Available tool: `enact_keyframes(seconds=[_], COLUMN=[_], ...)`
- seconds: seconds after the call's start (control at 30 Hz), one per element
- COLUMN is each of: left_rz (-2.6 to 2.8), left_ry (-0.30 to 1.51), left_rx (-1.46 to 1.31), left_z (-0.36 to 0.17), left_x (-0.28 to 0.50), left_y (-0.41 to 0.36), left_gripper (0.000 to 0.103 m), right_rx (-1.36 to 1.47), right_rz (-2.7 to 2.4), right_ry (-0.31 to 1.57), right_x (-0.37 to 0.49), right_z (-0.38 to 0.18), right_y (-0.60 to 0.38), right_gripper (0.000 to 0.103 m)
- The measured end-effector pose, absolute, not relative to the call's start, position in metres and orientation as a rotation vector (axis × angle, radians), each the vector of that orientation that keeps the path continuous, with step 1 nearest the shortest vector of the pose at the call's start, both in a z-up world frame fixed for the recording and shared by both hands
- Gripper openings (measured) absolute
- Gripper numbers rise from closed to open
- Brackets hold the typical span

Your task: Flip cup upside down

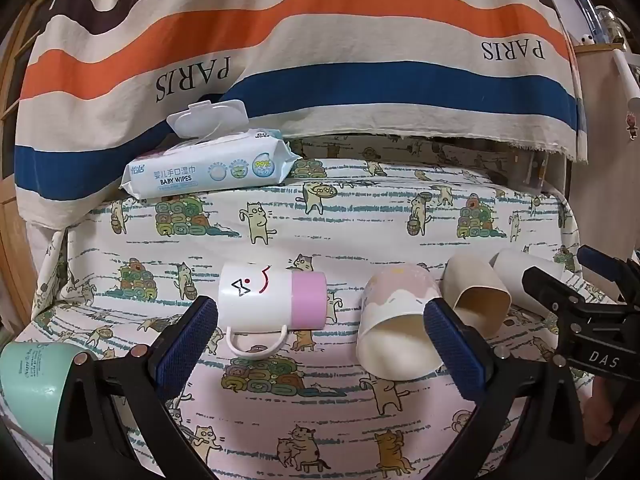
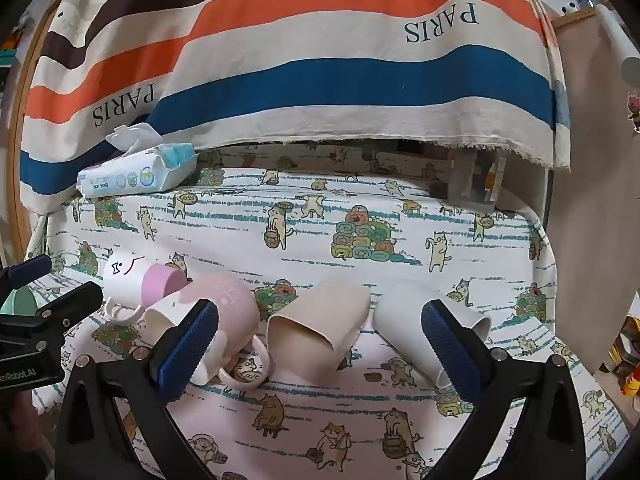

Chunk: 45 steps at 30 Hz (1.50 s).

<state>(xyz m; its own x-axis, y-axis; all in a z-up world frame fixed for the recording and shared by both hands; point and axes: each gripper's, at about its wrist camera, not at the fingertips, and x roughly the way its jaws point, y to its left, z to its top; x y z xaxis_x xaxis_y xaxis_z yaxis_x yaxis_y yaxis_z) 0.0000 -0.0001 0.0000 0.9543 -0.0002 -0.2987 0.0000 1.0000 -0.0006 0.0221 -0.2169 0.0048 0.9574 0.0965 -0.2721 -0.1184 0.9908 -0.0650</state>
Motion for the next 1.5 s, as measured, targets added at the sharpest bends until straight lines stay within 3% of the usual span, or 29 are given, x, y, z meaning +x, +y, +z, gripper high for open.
enact_keyframes(seconds=[1.5], left_rz=[-0.021], left_ry=[0.291], left_rx=[-0.006], left_z=[0.000], left_x=[-0.002], left_y=[-0.005], left_gripper=[0.102], right_rx=[-0.028], right_rz=[0.091], right_ry=[0.259], right_x=[0.016], right_z=[0.004], right_y=[-0.226], right_gripper=[0.102])
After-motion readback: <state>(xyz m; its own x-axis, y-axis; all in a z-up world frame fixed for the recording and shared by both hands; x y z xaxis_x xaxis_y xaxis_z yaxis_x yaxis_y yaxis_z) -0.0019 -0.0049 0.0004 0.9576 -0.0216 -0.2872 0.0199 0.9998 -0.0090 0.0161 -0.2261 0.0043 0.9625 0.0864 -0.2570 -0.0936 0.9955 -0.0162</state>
